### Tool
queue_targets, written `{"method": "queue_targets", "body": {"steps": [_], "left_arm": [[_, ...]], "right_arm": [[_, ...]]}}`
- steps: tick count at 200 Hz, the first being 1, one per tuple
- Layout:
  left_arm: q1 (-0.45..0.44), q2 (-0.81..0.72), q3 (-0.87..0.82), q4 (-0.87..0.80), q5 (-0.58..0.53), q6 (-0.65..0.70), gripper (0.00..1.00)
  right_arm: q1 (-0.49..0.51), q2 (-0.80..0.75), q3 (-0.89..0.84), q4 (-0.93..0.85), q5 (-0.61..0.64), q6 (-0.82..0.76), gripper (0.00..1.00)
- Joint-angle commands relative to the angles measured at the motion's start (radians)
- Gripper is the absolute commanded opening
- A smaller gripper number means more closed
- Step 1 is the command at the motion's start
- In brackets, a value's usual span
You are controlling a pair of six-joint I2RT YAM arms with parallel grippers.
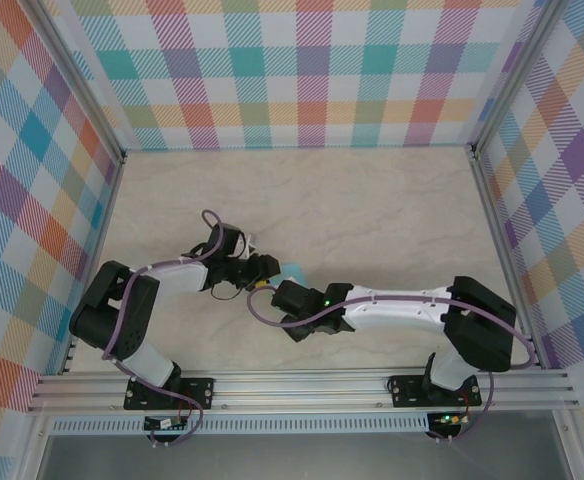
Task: Fold a paper plane with a square sheet of paper (fold left side to right side)
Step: Fourth fold the wing at the center of the table.
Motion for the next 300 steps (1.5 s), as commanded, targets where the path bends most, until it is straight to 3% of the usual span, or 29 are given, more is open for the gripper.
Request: {"method": "queue_targets", "body": {"steps": [1, 68, 200, 256, 300], "left_arm": [[-0.013, 0.010, 0.041, 0.020, 0.016, -0.018, 0.45], [-0.012, 0.015, 0.077, -0.005, 0.010, -0.031, 0.44], [-0.006, -0.022, 0.133, -0.121, -0.011, 0.040, 0.45], [0.042, -0.115, 0.134, -0.221, -0.020, 0.097, 0.57], [0.079, -0.203, 0.089, -0.286, -0.048, 0.119, 0.72]], "right_arm": [[0.003, 0.037, 0.029, 0.020, 0.040, -0.050, 0.66], [0.003, 0.086, 0.015, 0.040, 0.133, -0.031, 0.66], [-0.032, 0.130, 0.006, 0.042, 0.163, 0.029, 0.36], [-0.043, 0.111, -0.025, 0.059, 0.149, 0.039, 0.25], [-0.043, 0.108, -0.039, 0.079, 0.118, 0.046, 0.20]]}}
